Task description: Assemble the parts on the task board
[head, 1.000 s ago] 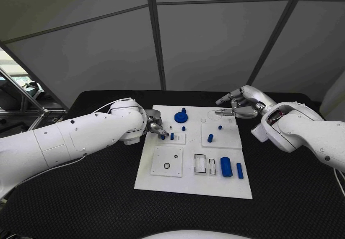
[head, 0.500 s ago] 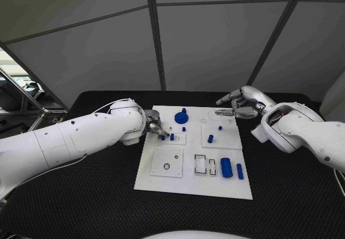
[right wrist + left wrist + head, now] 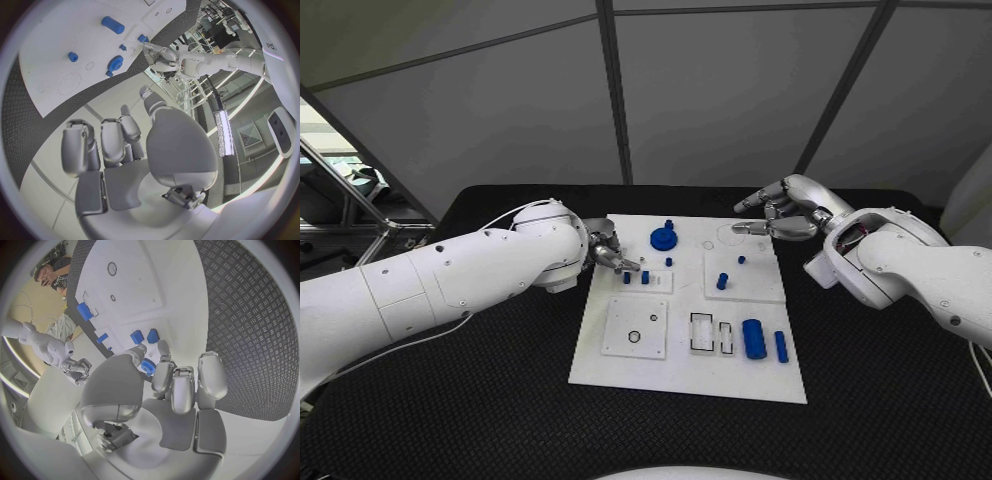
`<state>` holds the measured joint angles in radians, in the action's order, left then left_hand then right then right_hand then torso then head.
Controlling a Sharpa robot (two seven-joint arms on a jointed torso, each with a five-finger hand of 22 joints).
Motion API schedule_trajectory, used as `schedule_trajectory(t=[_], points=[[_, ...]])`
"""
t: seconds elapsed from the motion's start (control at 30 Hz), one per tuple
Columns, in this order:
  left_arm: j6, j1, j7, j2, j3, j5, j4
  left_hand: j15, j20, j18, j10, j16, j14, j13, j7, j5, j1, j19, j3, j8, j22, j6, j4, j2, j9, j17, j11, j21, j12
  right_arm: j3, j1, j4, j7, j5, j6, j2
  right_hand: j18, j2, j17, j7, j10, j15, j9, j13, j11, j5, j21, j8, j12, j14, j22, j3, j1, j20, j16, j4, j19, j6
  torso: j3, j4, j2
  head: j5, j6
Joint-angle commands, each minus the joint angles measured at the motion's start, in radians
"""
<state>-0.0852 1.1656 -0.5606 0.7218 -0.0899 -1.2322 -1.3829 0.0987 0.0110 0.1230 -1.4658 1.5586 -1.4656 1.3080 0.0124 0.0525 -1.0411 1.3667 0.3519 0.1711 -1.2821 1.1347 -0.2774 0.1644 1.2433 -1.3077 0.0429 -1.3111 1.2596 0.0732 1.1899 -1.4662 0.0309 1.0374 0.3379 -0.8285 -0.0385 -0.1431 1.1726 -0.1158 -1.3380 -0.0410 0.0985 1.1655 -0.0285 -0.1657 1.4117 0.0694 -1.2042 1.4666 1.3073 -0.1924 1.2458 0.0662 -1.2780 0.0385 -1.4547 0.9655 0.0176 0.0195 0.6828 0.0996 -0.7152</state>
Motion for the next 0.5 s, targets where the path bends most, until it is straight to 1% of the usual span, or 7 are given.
schedule_trajectory(t=[0.03, 0.3, 0.37, 0.4, 0.43, 0.47, 0.5], points=[[0.049, 0.001, 0.007, 0.002, -0.007, 0.047, -0.003, 0.005, -0.001, -0.04, -0.031, -0.01, -0.099, 0.172, 0.003, -0.004, -0.014, -0.012, -0.002, -0.006, 0.011, -0.001, -0.009, 0.004, 0.001, -0.241, 0.005, 0.012, -0.013, 0.001, 0.002, 0.002, 0.014, -0.006, 0.005, 0.003, -0.016, 0.002, -0.001, 0.001, -0.003, -0.006, 0.001, -0.001, -0.002, -0.003, -0.007, -0.005, -0.001, 0.019, 0.03, 0.002, -0.01, -0.003, 0.007, 0.003, -0.001, 0.004, 0.0002, -0.0009, 0.0, 0.001, 0.001], [0.08, 0.001, 0.028, 0.01, -0.026, 0.105, -0.004, -0.001, 0.003, -0.034, -0.018, -0.027, -0.093, 0.163, 0.009, -0.004, -0.005, -0.032, -0.02, -0.019, 0.036, -0.016, -0.016, 0.012, -0.001, -0.224, 0.0, 0.039, -0.047, 0.001, 0.002, 0.011, 0.014, -0.007, 0.004, 0.008, -0.016, 0.002, -0.001, 0.001, -0.003, -0.006, 0.001, -0.001, -0.002, -0.003, -0.007, -0.005, -0.001, 0.019, 0.029, 0.002, -0.011, -0.003, 0.007, 0.003, -0.001, 0.003, 0.0009, -0.0005, 0.0, 0.002, 0.002], [0.094, 0.001, 0.041, 0.014, -0.029, 0.124, -0.004, -0.007, 0.008, -0.022, 0.004, -0.065, -0.08, 0.146, 0.017, -0.003, 0.003, -0.069, -0.031, -0.034, 0.085, -0.035, -0.016, 0.017, -0.008, -0.188, -0.007, 0.089, -0.11, 0.001, 0.002, 0.012, 0.014, -0.008, 0.004, 0.009, -0.016, 0.002, -0.001, 0.001, -0.003, -0.006, 0.001, -0.001, -0.002, -0.003, -0.007, -0.005, -0.001, 0.019, 0.029, 0.002, -0.011, -0.003, 0.007, 0.003, -0.001, 0.003, 0.0016, -0.0002, 0.0, 0.001, 0.003], [0.104, 0.001, 0.052, 0.017, -0.029, 0.132, -0.003, -0.011, 0.012, -0.015, 0.021, -0.089, -0.071, 0.133, 0.022, -0.003, 0.003, -0.095, -0.033, -0.045, 0.118, -0.047, -0.016, 0.017, -0.014, -0.166, -0.013, 0.123, -0.156, 0.001, 0.002, 0.012, 0.014, -0.008, 0.004, 0.009, -0.016, 0.002, -0.001, 0.001, -0.003, -0.006, 0.001, -0.001, -0.002, -0.003, -0.007, -0.005, -0.001, 0.019, 0.029, 0.002, -0.011, -0.003, 0.007, 0.003, -0.001, 0.003, 0.0019, -0.0002, 0.001, 0.001, 0.003], [0.117, 0.001, 0.07, 0.018, -0.03, 0.139, -0.003, -0.019, 0.018, -0.001, 0.056, -0.135, -0.052, 0.108, 0.032, -0.005, -0.005, -0.148, -0.033, -0.062, 0.182, -0.07, -0.015, 0.018, -0.024, -0.125, -0.023, 0.191, -0.242, 0.001, 0.002, 0.012, 0.013, -0.008, 0.004, 0.008, -0.016, 0.002, -0.001, 0.001, -0.003, -0.006, 0.001, -0.001, -0.002, -0.003, -0.007, -0.005, -0.001, 0.019, 0.029, 0.002, -0.011, -0.003, 0.007, 0.003, -0.001, 0.003, 0.0021, -0.0004, 0.001, 0.001, 0.003], [0.132, 0.001, 0.094, 0.019, -0.03, 0.144, -0.002, -0.036, 0.026, 0.023, 0.127, -0.221, -0.011, 0.062, 0.05, -0.001, -0.03, -0.243, -0.029, -0.09, 0.294, -0.107, -0.006, 0.021, -0.042, -0.053, -0.036, 0.312, -0.404, 0.001, 0.002, 0.012, 0.013, -0.008, 0.004, 0.008, -0.016, 0.002, -0.001, 0.001, -0.003, -0.006, 0.001, -0.001, -0.002, -0.003, -0.007, -0.005, -0.001, 0.019, 0.029, 0.002, -0.011, -0.003, 0.007, 0.003, -0.001, 0.003, 0.0022, -0.0004, 0.001, 0.0, 0.004], [0.148, 0.001, 0.115, 0.018, -0.03, 0.146, -0.001, -0.048, 0.033, 0.039, 0.19, -0.295, 0.028, 0.022, 0.062, 0.001, -0.056, -0.319, -0.022, -0.106, 0.379, -0.128, 0.003, 0.02, -0.057, 0.007, -0.047, 0.408, -0.538, 0.001, 0.002, 0.012, 0.013, -0.008, 0.004, 0.008, -0.016, 0.002, -0.001, 0.001, -0.003, -0.006, 0.001, -0.001, -0.002, -0.003, -0.007, -0.005, -0.001, 0.019, 0.029, 0.002, -0.011, -0.003, 0.007, 0.003, -0.001, 0.003, 0.0025, -0.0007, 0.001, -0.001, 0.004]])
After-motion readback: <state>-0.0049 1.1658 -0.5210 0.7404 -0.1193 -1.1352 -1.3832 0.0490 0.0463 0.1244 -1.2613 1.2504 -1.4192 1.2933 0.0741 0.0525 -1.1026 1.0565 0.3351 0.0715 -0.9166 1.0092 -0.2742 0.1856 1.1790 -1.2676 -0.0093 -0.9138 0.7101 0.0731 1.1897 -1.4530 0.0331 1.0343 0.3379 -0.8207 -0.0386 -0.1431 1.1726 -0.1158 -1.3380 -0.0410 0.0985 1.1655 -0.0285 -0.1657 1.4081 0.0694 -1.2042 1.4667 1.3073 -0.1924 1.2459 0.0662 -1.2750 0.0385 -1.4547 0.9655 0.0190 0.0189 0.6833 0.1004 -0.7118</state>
